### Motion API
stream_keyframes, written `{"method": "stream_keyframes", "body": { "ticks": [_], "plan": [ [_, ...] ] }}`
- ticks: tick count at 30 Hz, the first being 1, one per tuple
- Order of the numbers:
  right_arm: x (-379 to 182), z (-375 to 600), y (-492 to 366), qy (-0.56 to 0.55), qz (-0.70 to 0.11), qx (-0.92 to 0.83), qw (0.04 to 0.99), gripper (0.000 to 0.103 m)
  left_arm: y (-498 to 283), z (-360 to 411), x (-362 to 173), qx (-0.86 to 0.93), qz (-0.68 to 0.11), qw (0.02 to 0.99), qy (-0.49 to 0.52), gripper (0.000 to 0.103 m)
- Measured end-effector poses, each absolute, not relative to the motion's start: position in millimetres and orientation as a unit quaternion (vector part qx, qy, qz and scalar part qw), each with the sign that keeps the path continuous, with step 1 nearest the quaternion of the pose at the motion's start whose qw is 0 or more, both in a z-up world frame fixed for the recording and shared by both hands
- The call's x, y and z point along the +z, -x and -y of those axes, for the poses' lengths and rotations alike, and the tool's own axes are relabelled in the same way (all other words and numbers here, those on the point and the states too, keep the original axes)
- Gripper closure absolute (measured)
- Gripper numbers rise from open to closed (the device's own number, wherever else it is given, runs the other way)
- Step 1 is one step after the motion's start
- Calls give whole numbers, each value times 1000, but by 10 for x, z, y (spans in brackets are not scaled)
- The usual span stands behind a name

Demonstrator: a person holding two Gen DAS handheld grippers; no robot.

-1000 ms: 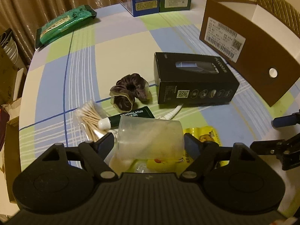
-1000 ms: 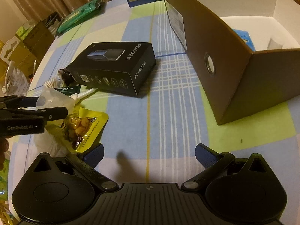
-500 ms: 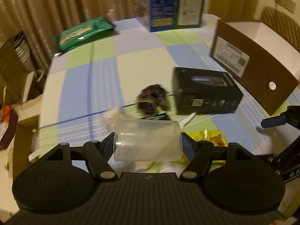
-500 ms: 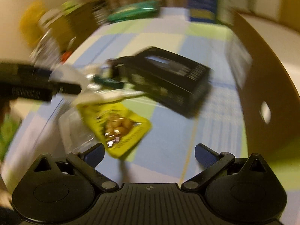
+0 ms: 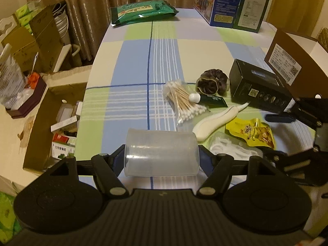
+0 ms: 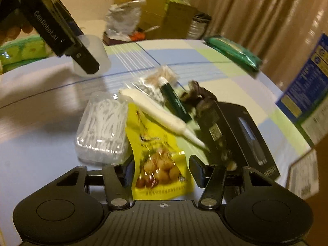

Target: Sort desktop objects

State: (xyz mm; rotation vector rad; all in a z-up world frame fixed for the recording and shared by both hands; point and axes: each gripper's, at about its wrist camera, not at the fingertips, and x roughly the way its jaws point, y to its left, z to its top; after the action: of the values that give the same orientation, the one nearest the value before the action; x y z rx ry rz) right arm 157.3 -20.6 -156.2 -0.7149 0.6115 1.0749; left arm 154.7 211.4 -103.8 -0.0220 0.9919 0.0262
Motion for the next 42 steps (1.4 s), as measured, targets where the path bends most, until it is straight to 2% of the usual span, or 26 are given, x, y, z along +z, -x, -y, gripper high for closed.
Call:
{"method": "stream_keyframes", "body": {
  "ticks": [2, 3, 7, 12, 23, 26, 31, 36, 42],
  "plan": [
    [-1564, 179, -1648, 315, -290, 499, 753, 56, -1519, -2098, -1042, 14, -477, 879, 13, 35],
    [-1555, 169, -1703, 301, -305, 501, 752, 65, -1503, -2093, -1044, 15, -477, 879, 15, 35],
    [-1499, 172, -1792, 266, -336, 493, 757, 66, -1462, -2039, -1038, 16, -478, 878, 16, 35],
    [-1354, 294, -1994, 165, -413, 470, 762, 66, -1400, -1975, -1015, 20, -477, 878, 16, 35],
    [-1055, 763, -2107, 41, -478, 428, 766, 83, -1307, -1684, -951, 6, -474, 881, 8, 35],
    [-1015, 861, -2087, 54, -485, 407, 773, 85, -1285, -1578, -921, -1, -470, 883, 6, 35],
    [-1164, 838, -2011, 152, -482, 390, 770, 86, -1243, -1455, -881, -5, -464, 886, 5, 35],
    [-1258, 923, -2034, 119, -479, 392, 776, 91, -1175, -1385, -846, -4, -460, 888, 4, 35],
    [-1162, 854, -2046, 102, -455, 417, 780, 86, -1077, -1359, -830, 4, -458, 889, 7, 35]
  ]
}}
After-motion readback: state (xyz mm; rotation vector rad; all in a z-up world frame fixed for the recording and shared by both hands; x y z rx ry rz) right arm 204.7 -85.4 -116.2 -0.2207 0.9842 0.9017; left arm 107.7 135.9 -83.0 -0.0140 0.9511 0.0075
